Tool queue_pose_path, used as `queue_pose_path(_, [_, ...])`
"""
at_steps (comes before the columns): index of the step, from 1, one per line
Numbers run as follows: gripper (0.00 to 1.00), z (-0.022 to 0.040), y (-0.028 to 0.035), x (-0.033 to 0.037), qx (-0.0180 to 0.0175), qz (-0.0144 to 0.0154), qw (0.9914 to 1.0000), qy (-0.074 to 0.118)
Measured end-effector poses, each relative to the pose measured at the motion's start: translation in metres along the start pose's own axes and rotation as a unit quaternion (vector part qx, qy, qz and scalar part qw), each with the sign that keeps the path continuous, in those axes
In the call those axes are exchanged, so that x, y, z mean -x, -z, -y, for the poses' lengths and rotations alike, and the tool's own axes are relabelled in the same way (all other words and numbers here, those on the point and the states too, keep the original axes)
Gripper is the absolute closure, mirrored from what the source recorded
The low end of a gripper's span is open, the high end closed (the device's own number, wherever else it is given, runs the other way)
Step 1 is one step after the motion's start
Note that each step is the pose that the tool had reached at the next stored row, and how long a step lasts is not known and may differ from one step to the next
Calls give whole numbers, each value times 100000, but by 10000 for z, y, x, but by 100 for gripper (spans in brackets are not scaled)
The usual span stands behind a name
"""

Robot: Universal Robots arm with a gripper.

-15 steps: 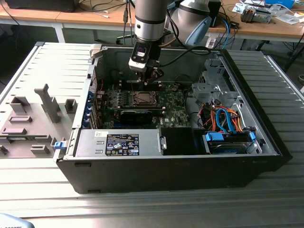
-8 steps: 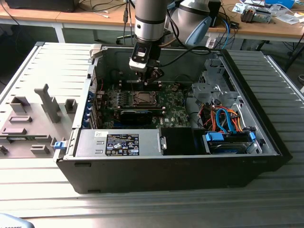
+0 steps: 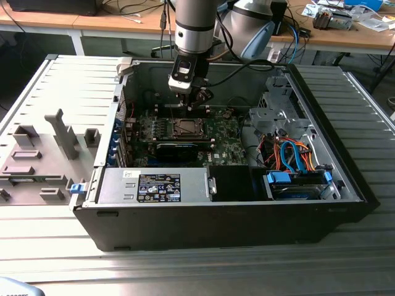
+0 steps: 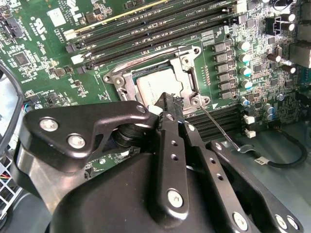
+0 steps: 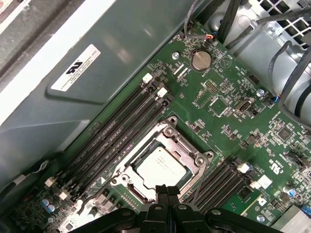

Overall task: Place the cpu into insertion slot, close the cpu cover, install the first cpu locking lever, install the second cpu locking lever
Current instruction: 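Install the first cpu locking lever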

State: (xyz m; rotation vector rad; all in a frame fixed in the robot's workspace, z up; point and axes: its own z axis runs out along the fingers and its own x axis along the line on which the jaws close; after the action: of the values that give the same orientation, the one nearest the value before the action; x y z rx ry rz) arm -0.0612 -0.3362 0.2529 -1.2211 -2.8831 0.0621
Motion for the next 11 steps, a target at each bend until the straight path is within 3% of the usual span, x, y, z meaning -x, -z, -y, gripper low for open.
queue_pose_path(11, [89, 0, 0, 0, 8, 42, 99995, 1009])
